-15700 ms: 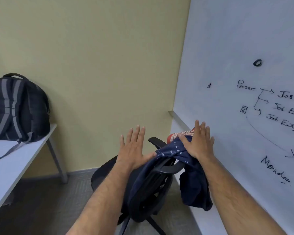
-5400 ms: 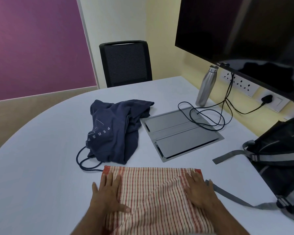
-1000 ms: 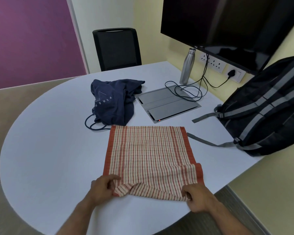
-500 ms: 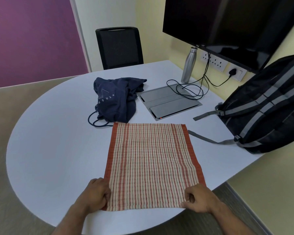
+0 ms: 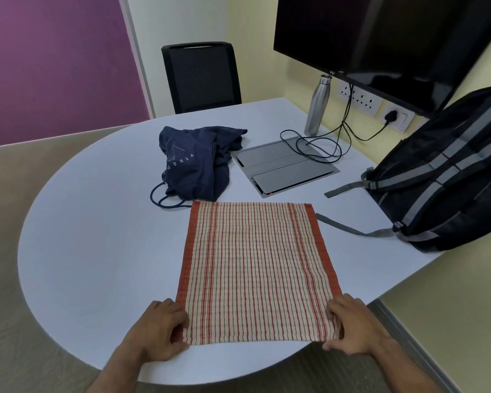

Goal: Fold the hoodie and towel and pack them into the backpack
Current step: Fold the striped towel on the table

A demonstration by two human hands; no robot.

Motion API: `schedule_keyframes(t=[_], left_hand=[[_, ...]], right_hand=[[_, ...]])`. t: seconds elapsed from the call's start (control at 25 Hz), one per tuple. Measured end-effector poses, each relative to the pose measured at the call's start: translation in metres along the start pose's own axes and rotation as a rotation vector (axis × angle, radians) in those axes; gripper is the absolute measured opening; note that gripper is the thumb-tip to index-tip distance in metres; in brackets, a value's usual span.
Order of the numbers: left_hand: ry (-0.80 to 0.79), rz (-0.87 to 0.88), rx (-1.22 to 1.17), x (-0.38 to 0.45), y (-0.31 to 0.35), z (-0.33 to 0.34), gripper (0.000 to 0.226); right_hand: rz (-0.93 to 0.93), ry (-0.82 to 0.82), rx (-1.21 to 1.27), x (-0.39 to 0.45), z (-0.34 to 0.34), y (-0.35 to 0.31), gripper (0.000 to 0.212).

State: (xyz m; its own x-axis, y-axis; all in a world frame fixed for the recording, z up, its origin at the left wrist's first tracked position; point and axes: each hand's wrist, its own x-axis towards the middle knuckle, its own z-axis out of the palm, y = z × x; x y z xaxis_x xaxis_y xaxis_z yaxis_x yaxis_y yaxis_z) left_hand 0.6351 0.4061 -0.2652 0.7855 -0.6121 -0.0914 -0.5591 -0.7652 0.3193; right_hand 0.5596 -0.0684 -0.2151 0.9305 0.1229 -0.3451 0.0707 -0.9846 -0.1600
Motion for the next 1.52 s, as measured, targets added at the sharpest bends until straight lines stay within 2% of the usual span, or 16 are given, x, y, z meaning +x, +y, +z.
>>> schedule_keyframes(t=[0.08,0.12,0.32,0.36,0.44,0.48,0.64,0.72,0.84,0.96,1.04,1.12,1.32,1.52], left_hand=[[0.001,0.006,0.016,0.0,0.002,0.001,0.028],[0.002,0.007,0.018,0.0,0.003,0.0,0.026],[-0.018,0.021,-0.001,-0.005,0.007,-0.003,0.023],[-0.021,0.027,0.001,-0.006,0.008,-0.004,0.022],[-0.014,0.044,0.006,-0.006,0.01,-0.006,0.022],[-0.016,0.045,0.003,-0.006,0.01,-0.007,0.021],[0.017,0.032,0.014,-0.005,0.009,-0.006,0.009],[0.028,0.017,-0.034,-0.003,0.008,-0.004,0.011],[0.055,-0.012,-0.061,0.004,0.006,-0.008,0.01],[0.097,-0.027,-0.084,0.016,0.0,-0.013,0.037],[0.106,-0.045,-0.134,0.029,-0.004,-0.025,0.045],[0.136,-0.104,-0.241,0.044,-0.004,-0.044,0.04],[0.341,-0.334,-0.472,0.09,-0.01,-0.083,0.022],[0.473,-0.515,-0.515,0.144,-0.014,-0.107,0.005]], right_hand=[[-0.083,-0.064,-0.136,0.0,0.004,0.002,0.066],[-0.111,-0.037,-0.164,0.002,0.008,0.003,0.065],[-0.15,0.032,-0.136,0.005,0.02,-0.004,0.022],[-0.132,0.017,-0.156,0.005,0.022,-0.003,0.027],[-0.089,0.022,-0.236,0.008,0.033,0.001,0.049],[-0.07,0.041,-0.257,0.009,0.038,0.002,0.051],[-0.034,0.052,-0.241,0.007,0.044,-0.007,0.03],[-0.023,0.036,-0.203,0.008,0.037,-0.011,0.023],[-0.041,0.04,-0.051,0.01,0.015,-0.015,0.012],[0.035,0.06,0.085,0.019,-0.007,-0.012,0.006],[0.133,0.127,0.18,0.028,-0.02,-0.004,0.008],[0.205,0.222,0.307,0.038,-0.035,0.004,0.012],[0.31,0.468,0.575,0.078,-0.07,0.02,0.01],[0.302,0.541,0.767,0.131,-0.098,0.041,0.016]])
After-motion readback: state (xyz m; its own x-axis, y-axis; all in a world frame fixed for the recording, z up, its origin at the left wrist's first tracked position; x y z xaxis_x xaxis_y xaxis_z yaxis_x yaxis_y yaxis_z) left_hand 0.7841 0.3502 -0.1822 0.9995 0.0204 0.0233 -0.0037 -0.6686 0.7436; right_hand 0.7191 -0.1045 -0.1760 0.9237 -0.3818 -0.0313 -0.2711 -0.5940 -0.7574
